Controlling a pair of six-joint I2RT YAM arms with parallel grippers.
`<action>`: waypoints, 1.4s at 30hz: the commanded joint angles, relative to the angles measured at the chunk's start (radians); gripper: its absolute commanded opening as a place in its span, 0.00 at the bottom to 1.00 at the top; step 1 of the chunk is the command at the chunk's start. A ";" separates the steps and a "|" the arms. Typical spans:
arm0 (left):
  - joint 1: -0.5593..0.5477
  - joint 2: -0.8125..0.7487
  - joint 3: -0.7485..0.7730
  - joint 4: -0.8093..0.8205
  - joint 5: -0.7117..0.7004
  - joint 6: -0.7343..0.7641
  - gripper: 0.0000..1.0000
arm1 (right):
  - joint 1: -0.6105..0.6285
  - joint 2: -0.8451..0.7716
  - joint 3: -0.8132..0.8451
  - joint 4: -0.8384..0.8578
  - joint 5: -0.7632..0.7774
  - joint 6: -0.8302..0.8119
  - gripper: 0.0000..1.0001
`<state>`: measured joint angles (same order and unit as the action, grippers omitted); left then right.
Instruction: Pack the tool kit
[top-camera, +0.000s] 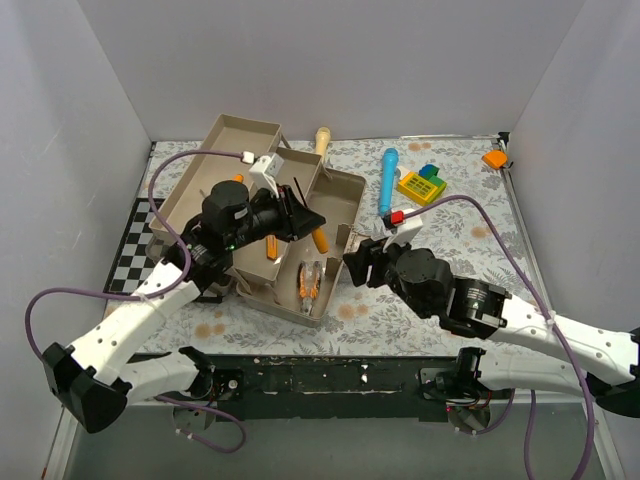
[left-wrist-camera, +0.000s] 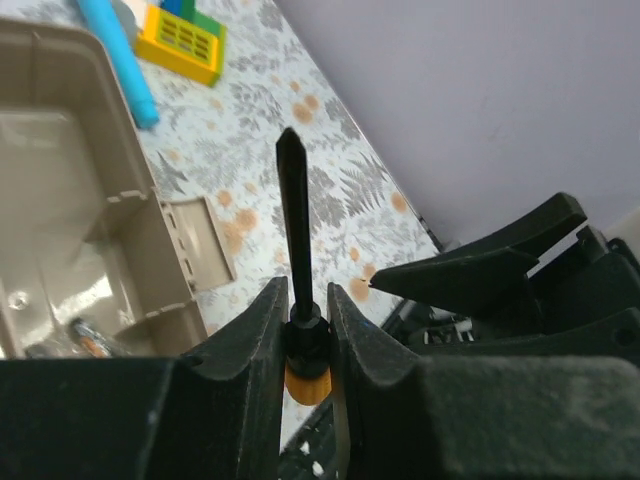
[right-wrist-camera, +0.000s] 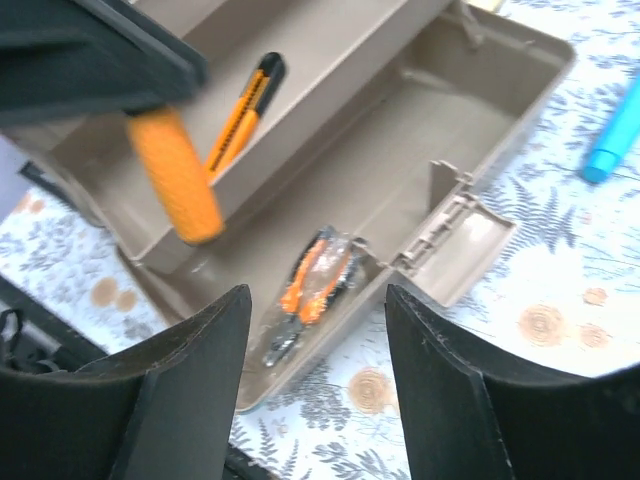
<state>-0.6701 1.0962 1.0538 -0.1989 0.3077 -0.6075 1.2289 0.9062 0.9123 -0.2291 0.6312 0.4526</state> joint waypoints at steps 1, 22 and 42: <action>0.012 0.001 0.194 -0.170 -0.148 0.208 0.00 | -0.014 -0.023 0.039 -0.145 0.157 0.012 0.65; 0.380 0.346 0.643 -0.849 -0.659 0.672 0.00 | -0.051 -0.302 -0.109 -0.346 0.249 0.159 0.72; 0.371 0.317 0.703 -0.821 -0.559 0.634 0.89 | -0.052 -0.184 -0.082 -0.302 0.206 0.140 0.70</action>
<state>-0.2901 1.4914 1.6886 -1.0615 -0.3122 0.0414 1.1782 0.7174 0.8001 -0.5743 0.8295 0.5980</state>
